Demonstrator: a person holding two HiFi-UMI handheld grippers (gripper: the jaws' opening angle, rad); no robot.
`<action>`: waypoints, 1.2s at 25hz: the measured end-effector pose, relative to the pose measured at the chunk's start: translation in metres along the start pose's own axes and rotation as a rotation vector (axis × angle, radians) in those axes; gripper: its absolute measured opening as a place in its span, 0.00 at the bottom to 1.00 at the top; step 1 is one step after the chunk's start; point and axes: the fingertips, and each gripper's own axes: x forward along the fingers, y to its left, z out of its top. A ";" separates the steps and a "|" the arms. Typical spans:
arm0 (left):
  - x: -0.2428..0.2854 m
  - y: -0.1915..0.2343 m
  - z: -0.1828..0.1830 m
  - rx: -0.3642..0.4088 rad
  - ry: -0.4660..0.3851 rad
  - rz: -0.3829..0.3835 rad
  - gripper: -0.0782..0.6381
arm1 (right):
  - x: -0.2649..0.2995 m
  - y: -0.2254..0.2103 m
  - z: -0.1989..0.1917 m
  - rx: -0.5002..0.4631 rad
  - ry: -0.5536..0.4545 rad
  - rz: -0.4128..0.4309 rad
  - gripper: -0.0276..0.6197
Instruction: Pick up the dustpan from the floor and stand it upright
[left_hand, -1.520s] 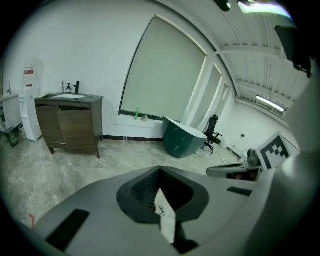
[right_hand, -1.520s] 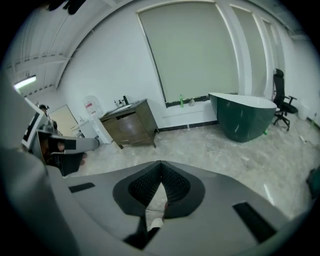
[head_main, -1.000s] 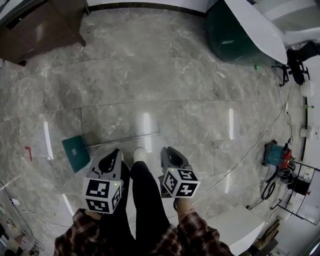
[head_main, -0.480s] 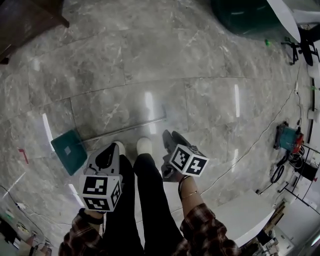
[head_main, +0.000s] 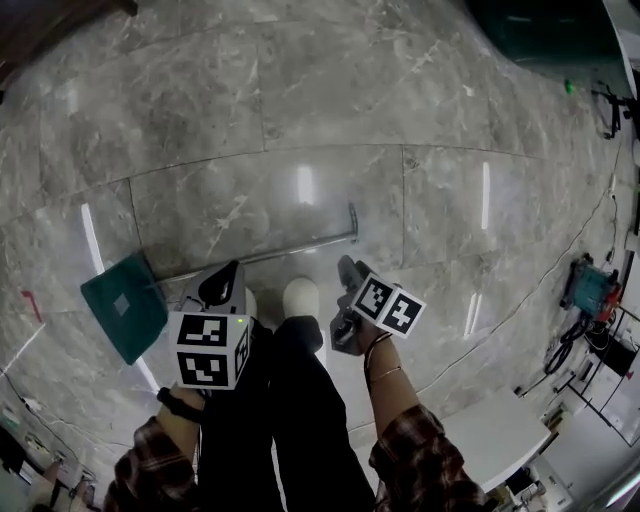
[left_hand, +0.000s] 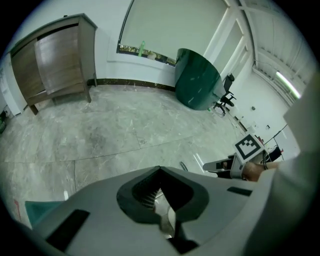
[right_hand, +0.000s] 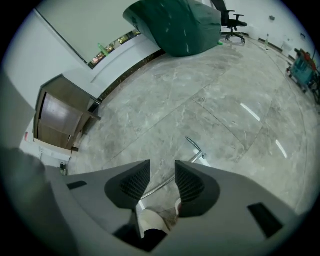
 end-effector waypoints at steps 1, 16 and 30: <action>0.014 0.004 -0.008 0.009 0.016 -0.009 0.11 | 0.014 -0.007 -0.003 0.005 0.010 -0.012 0.26; 0.158 0.068 -0.076 0.042 0.101 -0.028 0.11 | 0.167 -0.110 -0.037 0.320 0.052 -0.152 0.26; 0.166 0.088 -0.076 0.198 0.047 -0.018 0.11 | 0.214 -0.135 -0.045 0.568 -0.006 -0.301 0.26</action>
